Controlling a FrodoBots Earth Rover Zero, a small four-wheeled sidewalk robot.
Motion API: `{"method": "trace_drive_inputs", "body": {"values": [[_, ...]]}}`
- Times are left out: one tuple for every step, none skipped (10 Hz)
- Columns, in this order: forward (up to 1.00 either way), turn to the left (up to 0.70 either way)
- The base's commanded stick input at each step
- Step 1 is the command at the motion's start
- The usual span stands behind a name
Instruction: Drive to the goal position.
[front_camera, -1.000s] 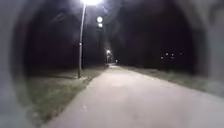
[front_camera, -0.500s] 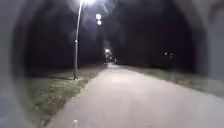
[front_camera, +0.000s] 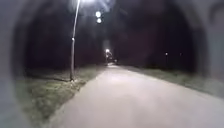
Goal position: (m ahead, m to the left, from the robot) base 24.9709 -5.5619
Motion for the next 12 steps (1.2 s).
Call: {"method": "trace_drive_inputs", "body": {"values": [[0.7, 0.0], [0.7, 0.0], [0.7, 0.0], [0.7, 0.0], [0.7, 0.0], [0.7, 0.0], [0.7, 0.0], [0.7, 0.0], [0.7, 0.0], [0.7, 0.0], [0.7, 0.0], [0.7, 0.0]]}}
